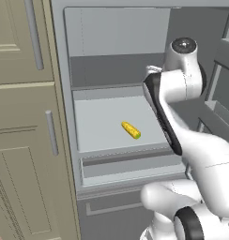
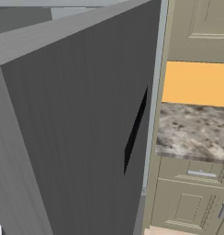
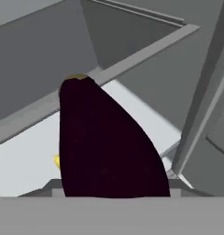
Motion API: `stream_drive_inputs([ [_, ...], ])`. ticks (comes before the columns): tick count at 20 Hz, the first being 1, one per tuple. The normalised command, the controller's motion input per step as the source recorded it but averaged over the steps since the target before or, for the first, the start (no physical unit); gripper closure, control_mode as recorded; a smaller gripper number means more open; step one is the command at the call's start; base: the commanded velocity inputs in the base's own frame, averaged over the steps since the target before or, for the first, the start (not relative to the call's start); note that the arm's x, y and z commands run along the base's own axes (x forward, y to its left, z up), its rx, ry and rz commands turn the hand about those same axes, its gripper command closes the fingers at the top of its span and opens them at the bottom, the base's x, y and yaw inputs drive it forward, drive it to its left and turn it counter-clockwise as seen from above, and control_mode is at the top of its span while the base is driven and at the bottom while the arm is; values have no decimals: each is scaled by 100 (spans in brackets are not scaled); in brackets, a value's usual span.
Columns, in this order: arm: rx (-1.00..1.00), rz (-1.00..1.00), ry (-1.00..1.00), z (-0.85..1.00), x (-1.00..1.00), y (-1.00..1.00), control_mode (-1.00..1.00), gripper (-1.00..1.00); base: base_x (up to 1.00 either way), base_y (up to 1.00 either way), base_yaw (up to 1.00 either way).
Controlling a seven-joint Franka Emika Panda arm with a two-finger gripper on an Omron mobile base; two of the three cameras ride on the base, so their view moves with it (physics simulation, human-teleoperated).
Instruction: Place the cold items (eggplant and corn) from the fridge in one tupperware on the dining counter. Place the warm items (kebab skewer and hot dog) in the stove area in another tupperware.
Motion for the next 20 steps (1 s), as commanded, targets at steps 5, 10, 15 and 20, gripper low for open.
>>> stream_drive_inputs([
  [5,-2,-2,-18,-81,-100,11,-100,100,0,0,0],
  [10,-1,-4,-5,-58,-100,23,-100,100,0,0,0],
  [15,-1,-1,1,-14,-86,17,-100,100,0,0,0],
  [20,-2,0,1,0,-42,5,-100,100,0,0,0],
])
